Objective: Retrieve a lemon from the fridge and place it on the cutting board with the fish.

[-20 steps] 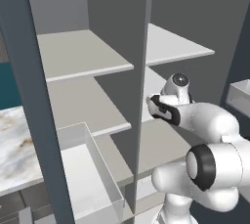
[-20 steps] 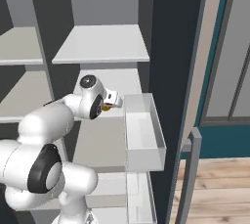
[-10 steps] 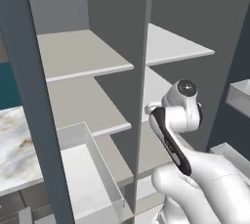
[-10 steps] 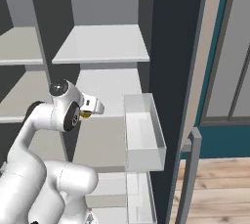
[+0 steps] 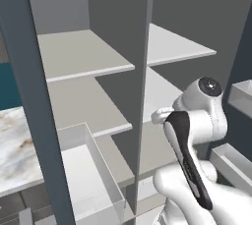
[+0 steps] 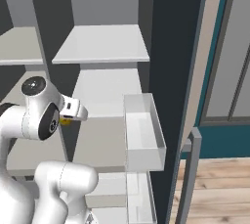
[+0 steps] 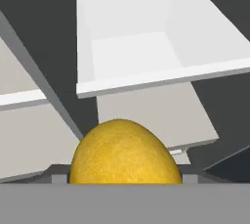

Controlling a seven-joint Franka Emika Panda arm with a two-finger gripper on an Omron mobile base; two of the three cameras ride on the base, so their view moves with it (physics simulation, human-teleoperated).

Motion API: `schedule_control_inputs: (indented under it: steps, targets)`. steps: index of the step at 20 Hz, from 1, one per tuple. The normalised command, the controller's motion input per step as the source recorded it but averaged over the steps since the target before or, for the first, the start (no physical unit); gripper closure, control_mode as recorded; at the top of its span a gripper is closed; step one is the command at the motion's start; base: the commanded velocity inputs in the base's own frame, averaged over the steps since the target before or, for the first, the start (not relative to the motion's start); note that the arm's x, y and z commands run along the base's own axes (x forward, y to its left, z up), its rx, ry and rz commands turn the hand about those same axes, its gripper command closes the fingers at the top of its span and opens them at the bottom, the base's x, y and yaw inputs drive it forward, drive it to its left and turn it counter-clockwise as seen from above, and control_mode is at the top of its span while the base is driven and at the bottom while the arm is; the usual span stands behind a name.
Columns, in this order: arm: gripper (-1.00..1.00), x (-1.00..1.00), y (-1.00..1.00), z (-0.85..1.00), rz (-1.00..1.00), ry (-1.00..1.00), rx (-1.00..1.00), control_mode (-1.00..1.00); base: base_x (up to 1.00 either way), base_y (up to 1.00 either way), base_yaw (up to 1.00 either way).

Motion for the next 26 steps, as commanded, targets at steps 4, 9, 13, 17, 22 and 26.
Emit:
schedule_control_inputs:
  steps: [4, 9, 13, 17, 22, 26]
  targets:
    - [1.00, -0.94, 0.00, 0.99, 0.17, 0.10, 0.02, -1.00, 0.00, 0.00, 0.00]
    - [1.00, -0.71, 0.00, 0.18, 0.00, 0.14, -0.02, -1.00, 0.00, 0.00, 0.00]
    - [1.00, -0.49, 0.00, -0.23, -0.12, 0.00, -0.12, -1.00, 0.00, 0.00, 0.00]
    - [1.00, 0.00, -0.07, -0.09, -0.23, 0.03, -0.07, -1.00, 0.00, 0.00, 0.00]
    - [1.00, 0.00, -0.03, -0.17, -0.08, 0.02, -0.02, -1.00, 0.00, 0.00, 0.00]
    - [1.00, 0.00, 0.00, -0.05, 0.00, 0.00, 0.00, -1.00, 0.00, 0.00, 0.00]
